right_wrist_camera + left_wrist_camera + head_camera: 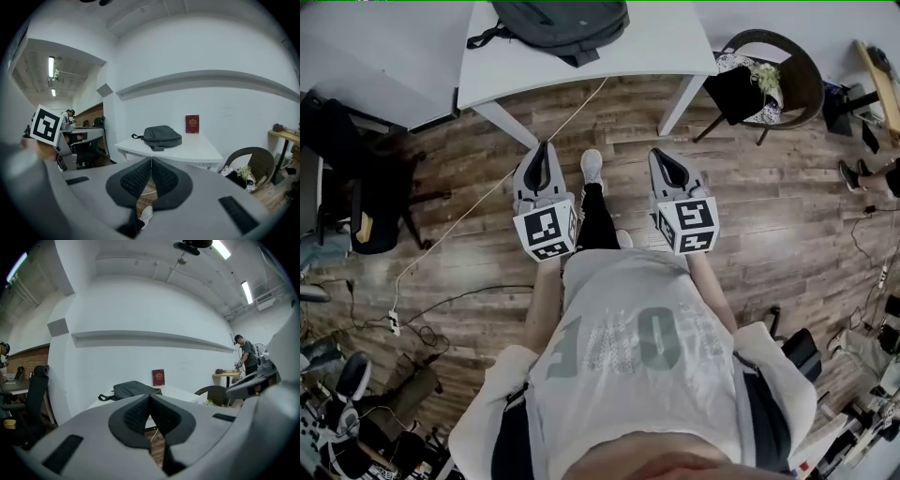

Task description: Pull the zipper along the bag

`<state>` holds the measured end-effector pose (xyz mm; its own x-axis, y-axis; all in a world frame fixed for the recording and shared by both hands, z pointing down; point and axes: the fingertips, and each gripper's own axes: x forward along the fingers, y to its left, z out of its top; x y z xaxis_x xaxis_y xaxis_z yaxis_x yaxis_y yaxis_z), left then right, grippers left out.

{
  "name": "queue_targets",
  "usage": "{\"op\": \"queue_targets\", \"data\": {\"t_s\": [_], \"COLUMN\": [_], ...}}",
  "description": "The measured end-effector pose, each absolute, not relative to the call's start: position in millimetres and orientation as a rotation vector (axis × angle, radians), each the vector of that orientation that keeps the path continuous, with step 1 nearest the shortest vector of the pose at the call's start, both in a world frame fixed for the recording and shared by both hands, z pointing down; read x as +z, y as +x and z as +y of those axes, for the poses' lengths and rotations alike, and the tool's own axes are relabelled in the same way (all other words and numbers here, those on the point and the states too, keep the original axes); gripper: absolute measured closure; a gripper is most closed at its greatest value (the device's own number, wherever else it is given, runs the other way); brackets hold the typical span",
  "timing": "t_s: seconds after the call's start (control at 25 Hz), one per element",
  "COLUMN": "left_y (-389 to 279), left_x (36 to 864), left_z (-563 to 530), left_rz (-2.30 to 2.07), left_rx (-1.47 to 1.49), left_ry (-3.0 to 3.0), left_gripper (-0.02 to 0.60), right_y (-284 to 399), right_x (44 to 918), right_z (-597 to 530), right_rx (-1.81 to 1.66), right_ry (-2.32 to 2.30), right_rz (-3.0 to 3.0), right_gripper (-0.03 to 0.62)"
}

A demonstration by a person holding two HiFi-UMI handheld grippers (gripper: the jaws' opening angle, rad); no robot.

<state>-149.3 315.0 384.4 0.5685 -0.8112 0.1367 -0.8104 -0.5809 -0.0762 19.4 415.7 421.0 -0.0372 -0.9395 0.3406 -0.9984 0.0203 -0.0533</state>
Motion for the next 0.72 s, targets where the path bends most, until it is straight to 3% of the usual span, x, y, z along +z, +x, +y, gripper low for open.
{"op": "queue_targets", "data": {"t_s": [0.72], "left_y": [-74], "left_x": [372], "left_z": [29], "left_rz": [1.387], "left_rx": [-0.252], "left_ry": [-2.806], "left_gripper": [0.557], "right_y": [81], "right_x": [408], "right_z": [144], "right_rx": [0.434], "right_ry": [2.022], "right_rz": [-2.034], "right_gripper": [0.566]}}
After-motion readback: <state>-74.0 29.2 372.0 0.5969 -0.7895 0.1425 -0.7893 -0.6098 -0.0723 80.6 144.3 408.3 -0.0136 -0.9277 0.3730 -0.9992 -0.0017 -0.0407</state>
